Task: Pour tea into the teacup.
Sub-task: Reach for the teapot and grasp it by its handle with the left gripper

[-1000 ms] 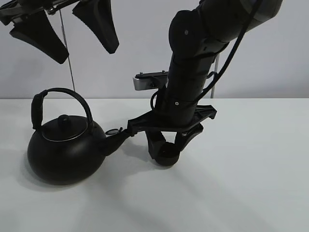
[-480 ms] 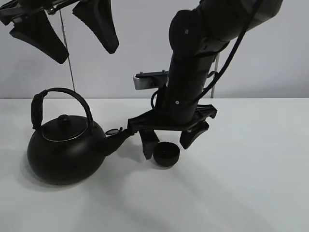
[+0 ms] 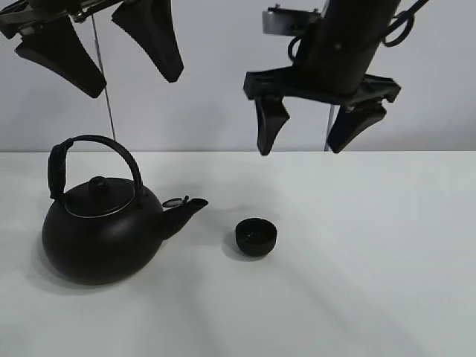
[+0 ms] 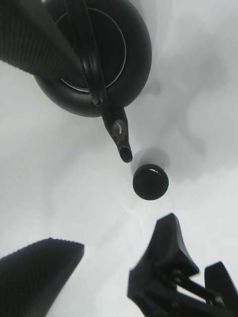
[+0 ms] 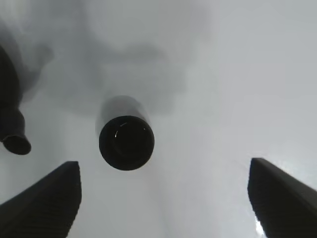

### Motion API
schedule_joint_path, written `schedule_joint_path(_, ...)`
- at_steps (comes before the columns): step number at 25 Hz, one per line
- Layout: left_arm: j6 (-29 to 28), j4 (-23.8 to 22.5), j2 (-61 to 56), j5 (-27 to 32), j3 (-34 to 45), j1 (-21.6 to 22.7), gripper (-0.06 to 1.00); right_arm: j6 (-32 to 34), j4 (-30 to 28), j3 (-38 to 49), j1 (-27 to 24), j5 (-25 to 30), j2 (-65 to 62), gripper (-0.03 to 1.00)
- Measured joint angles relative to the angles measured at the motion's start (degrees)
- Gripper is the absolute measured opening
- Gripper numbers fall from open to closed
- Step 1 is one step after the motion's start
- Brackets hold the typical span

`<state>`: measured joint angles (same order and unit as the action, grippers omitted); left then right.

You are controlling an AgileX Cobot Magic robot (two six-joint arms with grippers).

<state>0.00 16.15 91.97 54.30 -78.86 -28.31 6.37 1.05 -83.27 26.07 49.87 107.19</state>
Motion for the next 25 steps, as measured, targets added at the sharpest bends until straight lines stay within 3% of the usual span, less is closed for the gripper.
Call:
schedule_joint_path(4,0.0,0.0,0.0,0.0,0.0,0.0,0.63,0.05,3.29,0.0,-3.54,1.58,-3.72,0.63)
schedule_joint_path(12,0.0,0.0,0.0,-0.04,0.0,0.0,0.63,0.05,4.08,0.0,-6.58,4.18,-6.68,0.63)
schedule_joint_path(25,0.0,0.0,0.0,-0.04,0.0,0.0,0.63,1.12,4.55,0.0,-6.81,4.62,-7.09,0.63)
